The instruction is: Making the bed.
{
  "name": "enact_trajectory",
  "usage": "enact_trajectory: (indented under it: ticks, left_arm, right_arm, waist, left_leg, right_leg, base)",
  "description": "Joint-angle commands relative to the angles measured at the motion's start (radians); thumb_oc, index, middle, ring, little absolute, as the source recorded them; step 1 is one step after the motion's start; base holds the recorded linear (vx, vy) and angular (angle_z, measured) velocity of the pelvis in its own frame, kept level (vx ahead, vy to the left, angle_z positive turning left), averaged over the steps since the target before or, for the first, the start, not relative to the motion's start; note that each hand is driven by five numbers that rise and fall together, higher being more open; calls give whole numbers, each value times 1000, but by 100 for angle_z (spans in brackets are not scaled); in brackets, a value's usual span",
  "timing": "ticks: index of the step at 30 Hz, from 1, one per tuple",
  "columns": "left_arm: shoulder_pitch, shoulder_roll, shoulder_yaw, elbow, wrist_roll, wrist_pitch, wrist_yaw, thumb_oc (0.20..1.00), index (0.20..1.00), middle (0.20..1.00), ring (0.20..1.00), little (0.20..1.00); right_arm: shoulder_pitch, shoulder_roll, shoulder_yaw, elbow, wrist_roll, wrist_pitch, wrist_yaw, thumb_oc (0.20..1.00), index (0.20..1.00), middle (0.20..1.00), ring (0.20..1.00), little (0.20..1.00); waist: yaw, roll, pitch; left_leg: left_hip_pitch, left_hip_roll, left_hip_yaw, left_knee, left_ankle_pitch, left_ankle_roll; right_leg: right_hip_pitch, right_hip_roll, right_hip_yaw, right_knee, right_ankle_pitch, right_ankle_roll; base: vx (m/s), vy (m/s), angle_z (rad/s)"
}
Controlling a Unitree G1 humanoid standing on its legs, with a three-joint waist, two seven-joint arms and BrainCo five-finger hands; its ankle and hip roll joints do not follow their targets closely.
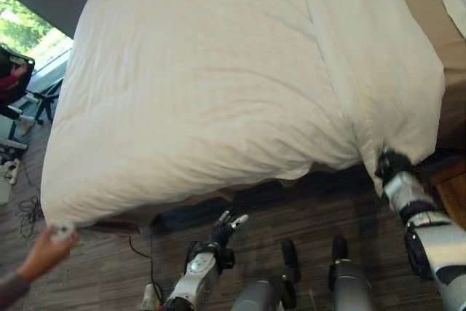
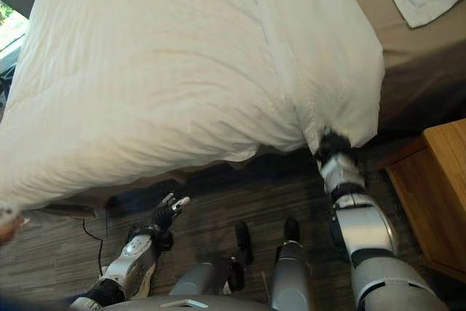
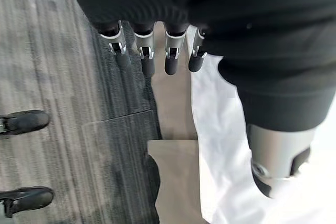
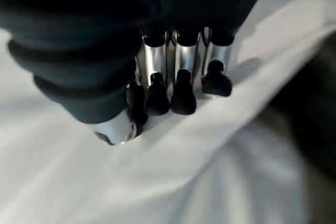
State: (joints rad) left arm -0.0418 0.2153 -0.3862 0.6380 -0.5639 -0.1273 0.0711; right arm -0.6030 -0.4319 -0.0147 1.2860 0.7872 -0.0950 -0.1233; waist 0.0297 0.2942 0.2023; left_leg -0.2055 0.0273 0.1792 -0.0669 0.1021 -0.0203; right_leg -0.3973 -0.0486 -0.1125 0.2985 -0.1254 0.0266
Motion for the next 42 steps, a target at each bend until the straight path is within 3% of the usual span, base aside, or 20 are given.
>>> enact_trajectory:
  ticks: [1, 4, 9, 11, 12, 14, 18, 22, 32, 34, 42]
  left_arm:
    - [-21, -1, 17, 4, 41, -42, 0, 1000, 1000, 1000, 1000, 1000]
    - [-12, -10, 48, 19, 47, -46, 9, 1000, 1000, 1000, 1000, 1000]
    - [-9, -9, 80, 37, 49, -49, 23, 1000, 1000, 1000, 1000, 1000]
    - [11, -1, 127, 26, 51, -48, 33, 1000, 1000, 1000, 1000, 1000]
    - [31, 4, 157, 8, 58, -45, 39, 1000, 1000, 1000, 1000, 1000]
    - [42, 6, 175, 4, 59, -46, 43, 1000, 1000, 1000, 1000, 1000]
    - [76, 20, 218, -6, 107, -31, 53, 1000, 1000, 1000, 1000, 1000]
    - [102, 26, 231, -20, 135, -23, 40, 1000, 1000, 1000, 1000, 1000]
    - [148, 33, 232, -68, 178, -20, 31, 1000, 1000, 1000, 1000, 1000]
    - [169, 37, 255, -89, 165, -30, 42, 1000, 1000, 1000, 1000, 1000]
    - [160, 33, 248, -87, 165, -34, 44, 1000, 1000, 1000, 1000, 1000]
  right_arm:
    - [21, 54, -28, 63, 56, -17, -1, 200, 200, 200, 200, 200]
    - [186, 69, -121, 77, 88, -35, -12, 200, 200, 200, 200, 200]
    - [303, 91, -134, 12, 79, -61, -7, 200, 200, 200, 200, 200]
    - [414, 95, -79, -235, -24, -88, -15, 200, 200, 200, 200, 200]
    - [491, 104, -57, -423, -87, -101, -26, 1000, 1000, 1000, 1000, 1000]
    - [522, 107, -41, -528, -116, -106, -19, 1000, 1000, 1000, 1000, 1000]
    - [606, 138, 33, -794, -220, -117, 8, 1000, 1000, 1000, 1000, 1000]
    - [635, 159, 104, -860, -260, -104, 45, 1000, 1000, 1000, 1000, 1000]
    - [661, 185, 156, -858, -285, -85, 66, 1000, 1000, 1000, 1000, 1000]
    - [634, 190, 177, -842, -296, -82, 60, 1000, 1000, 1000, 1000, 1000]
    - [650, 187, 175, -854, -298, -83, 57, 1000, 1000, 1000, 1000, 1000]
  waist:
    - [-17, -54, 24]
    - [-53, -59, 28]
    - [-88, -85, 28]
    - [-119, -124, 22]
    - [-133, -154, 6]
    - [-139, -172, -6]
    - [-131, -251, -80]
    - [-106, -298, -124]
    - [-89, -330, -147]
    - [-72, -336, -140]
    - [-86, -333, -139]
  left_leg:
    - [79, -15, -10, -20, -42, -55]
    - [82, -15, -8, -20, -51, -54]
    - [94, -14, -4, -20, -60, -53]
    - [109, -7, 2, -20, -63, -53]
    - [122, -2, 7, -20, -68, -52]
    - [132, 2, 10, -20, -71, -51]
    - [192, 18, 21, -20, -86, -44]
    - [233, 26, 15, -20, -94, -37]
    - [285, 20, 1, -20, -103, -22]
    - [295, 26, 51, -20, -103, -20]
    - [307, 26, 46, -20, -106, -20]
  right_leg:
    - [209, -79, 18, -386, 231, 116]
    - [211, -80, 20, -386, 224, 118]
    - [220, -77, 26, -386, 224, 117]
    - [233, -73, 32, -386, 230, 114]
    - [243, -70, 35, -386, 233, 112]
    - [251, -66, 36, -386, 235, 111]
    - [300, -46, 35, -386, 239, 111]
    - [340, -33, 28, -386, 234, 110]
    - [394, -33, 21, -377, 223, 107]
    - [374, -26, 30, -373, 240, 120]
    - [389, -33, 30, -369, 234, 118]
  base:
    - [48, 9, 1]
    - [37, 10, 1]
    - [13, 9, -4]
    - [0, 0, 0]
    - [13, -14, -5]
    - [23, -16, -3]
    - [-19, 6, -1]
    - [-23, 5, 0]
    - [-16, 10, 2]
    - [-79, 5, -15]
    - [-4, 7, -20]
